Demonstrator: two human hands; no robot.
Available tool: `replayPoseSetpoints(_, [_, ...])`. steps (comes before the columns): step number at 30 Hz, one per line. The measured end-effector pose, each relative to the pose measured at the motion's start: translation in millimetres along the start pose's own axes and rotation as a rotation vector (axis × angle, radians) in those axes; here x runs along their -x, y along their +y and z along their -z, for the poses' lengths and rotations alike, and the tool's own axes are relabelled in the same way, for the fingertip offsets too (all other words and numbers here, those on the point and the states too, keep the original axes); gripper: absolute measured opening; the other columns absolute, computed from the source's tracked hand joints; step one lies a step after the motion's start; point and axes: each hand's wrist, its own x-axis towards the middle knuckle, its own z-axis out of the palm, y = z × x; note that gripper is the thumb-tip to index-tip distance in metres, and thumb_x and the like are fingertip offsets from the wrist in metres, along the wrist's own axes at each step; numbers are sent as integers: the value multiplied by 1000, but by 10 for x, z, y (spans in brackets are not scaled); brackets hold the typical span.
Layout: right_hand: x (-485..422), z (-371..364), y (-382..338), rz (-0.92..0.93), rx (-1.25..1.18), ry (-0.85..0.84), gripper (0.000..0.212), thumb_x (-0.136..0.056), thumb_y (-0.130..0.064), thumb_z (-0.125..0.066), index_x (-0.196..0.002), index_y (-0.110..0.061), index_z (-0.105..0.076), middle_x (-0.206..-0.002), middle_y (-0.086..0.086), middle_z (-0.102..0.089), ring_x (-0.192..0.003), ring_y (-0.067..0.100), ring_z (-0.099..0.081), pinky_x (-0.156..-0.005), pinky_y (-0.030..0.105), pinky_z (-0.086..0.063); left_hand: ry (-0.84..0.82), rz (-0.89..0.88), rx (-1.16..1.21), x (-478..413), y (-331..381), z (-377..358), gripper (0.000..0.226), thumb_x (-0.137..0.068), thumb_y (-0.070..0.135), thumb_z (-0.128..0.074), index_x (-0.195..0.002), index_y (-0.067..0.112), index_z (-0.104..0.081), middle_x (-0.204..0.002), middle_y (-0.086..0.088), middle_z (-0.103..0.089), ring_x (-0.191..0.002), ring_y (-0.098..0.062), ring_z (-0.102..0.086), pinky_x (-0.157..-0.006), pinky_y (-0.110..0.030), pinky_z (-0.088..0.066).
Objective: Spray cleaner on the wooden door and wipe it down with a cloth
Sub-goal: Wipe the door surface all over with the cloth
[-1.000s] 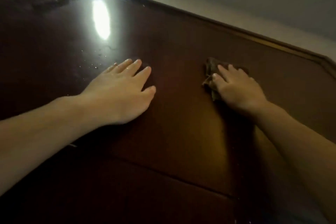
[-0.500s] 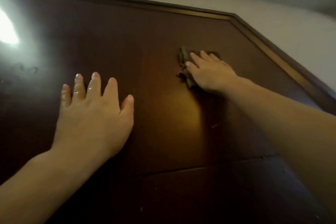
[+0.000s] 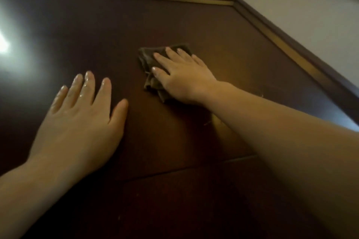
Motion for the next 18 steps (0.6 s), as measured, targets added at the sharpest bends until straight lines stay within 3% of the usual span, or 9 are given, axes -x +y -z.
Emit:
replayPoseSetpoints(4, [64, 81, 514, -226, 27, 23, 54, -99, -49, -13, -149, -32, -6, -159, -5, 3, -145, 18, 3, -115, 40, 1, 46, 36, 65, 33, 32, -7, 86, -79, 56, 3, -146, 7, -19, -155, -13, -10, -144, -28, -4, -115, -37, 1])
replayPoseSetpoints(8, [309, 140, 868, -432, 23, 13, 55, -98, -50, -11, -150, -31, -3, -159, -2, 4, -145, 20, 3, -116, 43, 1, -60, 22, -80, 0, -18, 23, 100, -63, 58, 22, -149, 16, -3, -156, -14, 5, -144, -24, 9, -115, -36, 4])
replayPoseSetpoints(10, [390, 137, 838, -482, 4, 11, 56, -98, -51, -12, -150, -29, -3, -159, -1, 4, -145, 22, 4, -116, 44, 2, -59, -23, -118, 19, -13, 17, 100, -65, 56, 22, -149, 13, -11, -155, -19, 3, -143, -31, 7, -116, -41, 2])
replayPoseSetpoints(12, [435, 110, 674, -453, -12, 12, 58, -98, -52, -12, -150, -28, -4, -159, 0, 5, -145, 24, 5, -115, 45, 3, -35, -34, -62, 51, 15, -14, 94, -74, 56, 12, -147, 7, -22, -154, -22, -7, -143, -35, 0, -115, -44, -1])
replayPoseSetpoints(15, [533, -19, 266, -268, 9, 34, 58, -98, -52, -16, -150, -28, -7, -159, 1, 4, -145, 23, 6, -115, 43, 4, 26, 22, 100, 28, 1, -72, 83, -85, 55, -8, -142, -2, -27, -151, -22, -18, -141, -36, -12, -114, -46, -6])
replayPoseSetpoints(18, [643, -119, 21, -80, -23, 18, 58, -97, -53, -18, -149, -31, -7, -158, -2, 5, -144, 19, 9, -114, 40, 8, 23, 47, 34, -19, -81, -140, 98, -80, 72, 1, -145, 4, -26, -152, -20, -19, -142, -32, -13, -114, -45, -8])
